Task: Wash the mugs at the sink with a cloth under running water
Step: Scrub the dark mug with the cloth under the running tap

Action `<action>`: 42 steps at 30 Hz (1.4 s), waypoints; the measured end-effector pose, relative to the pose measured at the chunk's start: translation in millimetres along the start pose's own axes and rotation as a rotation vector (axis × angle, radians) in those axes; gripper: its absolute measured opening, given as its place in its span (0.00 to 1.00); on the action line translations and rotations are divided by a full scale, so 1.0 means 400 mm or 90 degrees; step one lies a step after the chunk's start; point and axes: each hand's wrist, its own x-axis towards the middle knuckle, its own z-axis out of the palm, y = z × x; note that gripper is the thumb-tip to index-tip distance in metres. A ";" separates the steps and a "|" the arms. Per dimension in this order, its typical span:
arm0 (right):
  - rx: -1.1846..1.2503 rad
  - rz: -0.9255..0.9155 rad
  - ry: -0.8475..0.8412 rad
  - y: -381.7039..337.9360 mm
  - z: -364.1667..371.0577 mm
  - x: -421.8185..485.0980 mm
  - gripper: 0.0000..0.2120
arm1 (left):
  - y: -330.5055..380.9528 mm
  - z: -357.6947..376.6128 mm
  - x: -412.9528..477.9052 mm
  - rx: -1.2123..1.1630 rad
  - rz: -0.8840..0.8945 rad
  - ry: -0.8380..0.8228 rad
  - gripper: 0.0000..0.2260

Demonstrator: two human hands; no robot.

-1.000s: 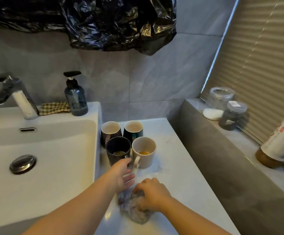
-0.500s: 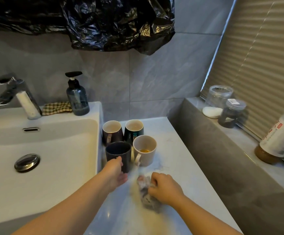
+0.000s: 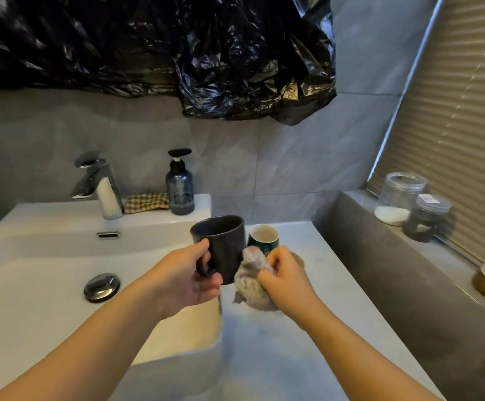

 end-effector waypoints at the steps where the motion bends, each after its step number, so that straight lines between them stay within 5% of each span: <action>1: 0.018 -0.014 0.011 -0.032 0.022 0.003 0.05 | 0.012 -0.029 -0.007 0.011 0.017 -0.002 0.17; 5: 0.058 -0.055 -0.017 -0.140 0.129 0.029 0.11 | 0.052 -0.173 -0.017 0.048 0.058 0.032 0.18; 9: -0.027 -0.082 -0.012 -0.222 0.253 0.082 0.04 | 0.070 -0.324 -0.012 0.094 0.070 0.108 0.17; 14: -0.053 -0.082 -0.014 -0.305 0.388 0.160 0.13 | 0.080 -0.473 0.011 0.194 0.109 0.147 0.14; 18: 0.018 -0.091 -0.015 -0.377 0.457 0.233 0.08 | 0.076 -0.564 0.051 0.198 0.093 0.164 0.15; 30: -0.034 -0.246 0.050 -0.489 0.578 0.429 0.14 | 0.015 -0.657 0.206 0.197 0.178 0.200 0.16; 42: -0.019 -0.242 0.074 -0.493 0.582 0.483 0.19 | -0.055 -0.684 0.225 0.166 0.138 0.222 0.16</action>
